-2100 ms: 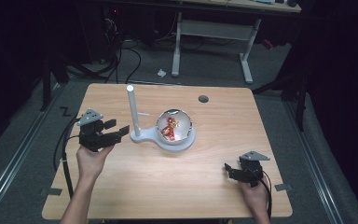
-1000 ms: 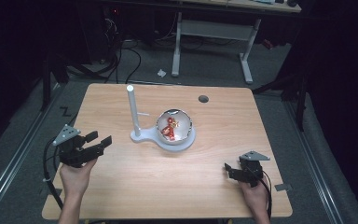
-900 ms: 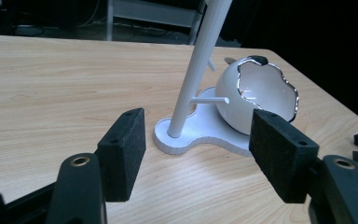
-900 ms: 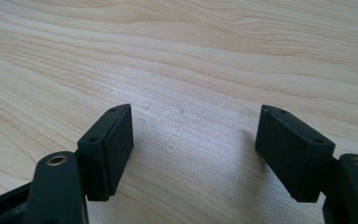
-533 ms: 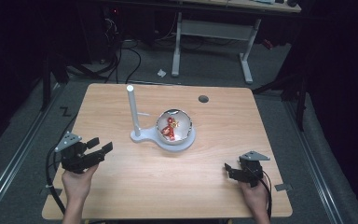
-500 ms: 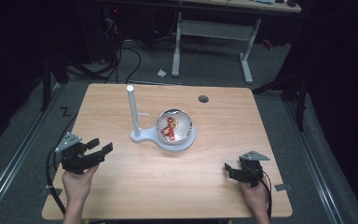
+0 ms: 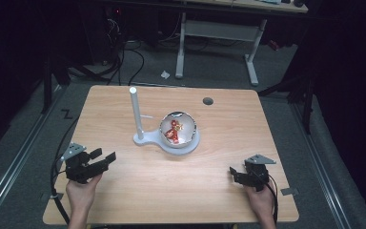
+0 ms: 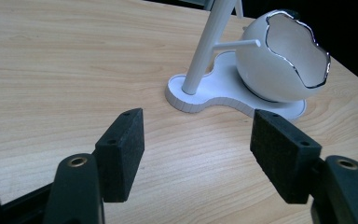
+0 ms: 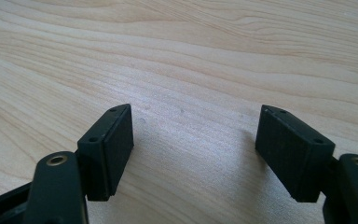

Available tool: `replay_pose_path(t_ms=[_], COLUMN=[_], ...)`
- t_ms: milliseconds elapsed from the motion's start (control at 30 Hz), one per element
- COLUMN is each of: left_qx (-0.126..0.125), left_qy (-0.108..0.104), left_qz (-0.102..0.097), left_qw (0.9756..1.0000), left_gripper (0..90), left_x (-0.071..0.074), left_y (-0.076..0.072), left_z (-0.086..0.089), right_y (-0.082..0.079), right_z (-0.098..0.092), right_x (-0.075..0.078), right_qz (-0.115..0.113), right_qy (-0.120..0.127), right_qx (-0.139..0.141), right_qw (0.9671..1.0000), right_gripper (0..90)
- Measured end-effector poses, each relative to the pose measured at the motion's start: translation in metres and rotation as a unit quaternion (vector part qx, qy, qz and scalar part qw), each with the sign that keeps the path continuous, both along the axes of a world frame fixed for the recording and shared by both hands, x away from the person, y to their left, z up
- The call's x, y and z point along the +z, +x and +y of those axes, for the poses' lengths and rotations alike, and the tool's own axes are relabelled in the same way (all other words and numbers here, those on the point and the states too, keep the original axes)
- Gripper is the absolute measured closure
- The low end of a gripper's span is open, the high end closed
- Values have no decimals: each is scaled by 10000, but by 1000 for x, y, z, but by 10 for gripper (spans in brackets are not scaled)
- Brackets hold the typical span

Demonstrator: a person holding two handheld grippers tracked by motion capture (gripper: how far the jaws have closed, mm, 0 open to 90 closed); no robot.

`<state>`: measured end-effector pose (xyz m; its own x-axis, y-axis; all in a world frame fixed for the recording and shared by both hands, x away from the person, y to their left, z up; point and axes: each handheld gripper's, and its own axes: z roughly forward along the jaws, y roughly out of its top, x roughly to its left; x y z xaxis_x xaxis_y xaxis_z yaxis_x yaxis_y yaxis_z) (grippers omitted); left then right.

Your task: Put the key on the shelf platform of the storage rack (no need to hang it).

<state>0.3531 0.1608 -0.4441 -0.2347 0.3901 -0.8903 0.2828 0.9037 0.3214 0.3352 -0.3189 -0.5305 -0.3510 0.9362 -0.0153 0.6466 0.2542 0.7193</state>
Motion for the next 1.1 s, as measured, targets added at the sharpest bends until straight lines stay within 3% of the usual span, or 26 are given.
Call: replay_pose_path(t_ms=[367, 533, 700, 767, 800, 833, 900, 967, 1033, 1100], left_qx=[-92, -183, -158, -179, -46, -72, 20, 12, 46, 107], left_qy=[262, 541, 821, 1057, 1025, 1166, 1219, 1382, 1490, 1508], left_qz=[323, 363, 422, 367, 455, 441, 526, 551, 454, 494], left_qw=[9991, 9977, 9956, 9936, 9937, 9922, 9911, 9889, 9878, 9873], left_gripper=[345, 343, 333, 333, 333, 332, 331, 330, 315, 314], left_x=[-24, -39, -56, -64, -67, -72, -78, -85, -89, -90], left_y=[3, 5, 6, 7, 8, 8, 10, 13, 13, 15], left_z=[-20, -29, -39, -42, -45, -46, -50, -51, -54, -56], right_y=[0, 0, 0, 0, 0, 0, 0, 0, 0, 0], right_z=[0, 0, 0, 0, 0, 0, 0, 0, 0, 0], right_x=[0, 0, 0, 0, 0, 0, 0, 0, 0, 0], right_qz=[0, -1, -1, 0, 0, -1, 0, -1, 0, -1], right_qy=[0, -1, -2, 0, -1, -2, -1, 0, 0, -1], right_qx=[0, 0, 1, 0, 1, 0, 0, 0, 1, 1], right_qw=[10000, 10000, 10000, 10000, 10000, 10000, 10000, 10000, 10000, 10000], right_gripper=[280, 280, 280, 280, 280, 280, 280, 280, 280, 280])
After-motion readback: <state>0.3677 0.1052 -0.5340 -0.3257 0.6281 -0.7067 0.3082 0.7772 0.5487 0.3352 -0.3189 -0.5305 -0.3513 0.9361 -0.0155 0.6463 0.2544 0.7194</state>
